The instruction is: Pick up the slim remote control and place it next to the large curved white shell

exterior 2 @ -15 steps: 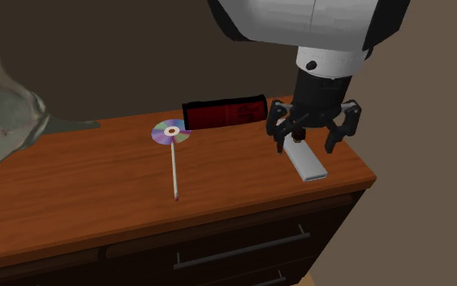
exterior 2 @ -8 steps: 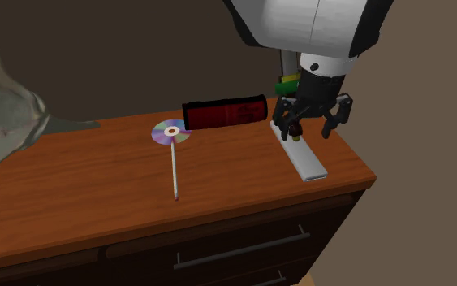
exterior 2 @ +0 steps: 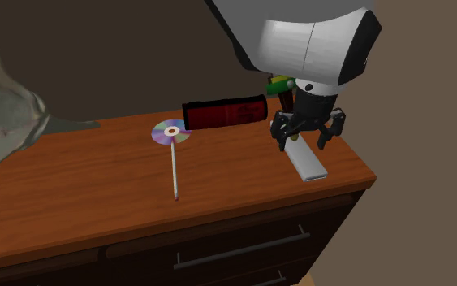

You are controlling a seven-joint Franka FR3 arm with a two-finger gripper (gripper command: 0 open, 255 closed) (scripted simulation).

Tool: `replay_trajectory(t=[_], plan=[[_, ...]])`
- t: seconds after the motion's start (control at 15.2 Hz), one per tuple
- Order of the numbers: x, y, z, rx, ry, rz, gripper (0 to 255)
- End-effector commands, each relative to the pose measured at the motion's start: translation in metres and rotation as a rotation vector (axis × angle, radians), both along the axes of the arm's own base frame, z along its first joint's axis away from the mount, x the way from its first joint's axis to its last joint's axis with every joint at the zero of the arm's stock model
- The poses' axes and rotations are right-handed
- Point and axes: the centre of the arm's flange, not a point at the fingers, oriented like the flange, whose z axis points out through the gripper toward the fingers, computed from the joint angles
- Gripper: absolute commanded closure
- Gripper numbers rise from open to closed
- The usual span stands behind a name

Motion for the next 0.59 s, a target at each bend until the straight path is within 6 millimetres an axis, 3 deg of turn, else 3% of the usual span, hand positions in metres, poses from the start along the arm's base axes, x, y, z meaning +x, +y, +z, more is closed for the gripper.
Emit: replay_trajectory(t=[0.0,0.33,0.4,0.53], plan=[[0.0008,0.0003,-0.0014,0.000,-0.001,0.000,0],[0.0007,0.0003,-0.0014,0.000,-0.001,0.000,0],[0.0007,0.0003,-0.0014,0.000,-0.001,0.000,255],[0.0008,0.0002,-0.0013,0.000,-0.001,0.000,255]])
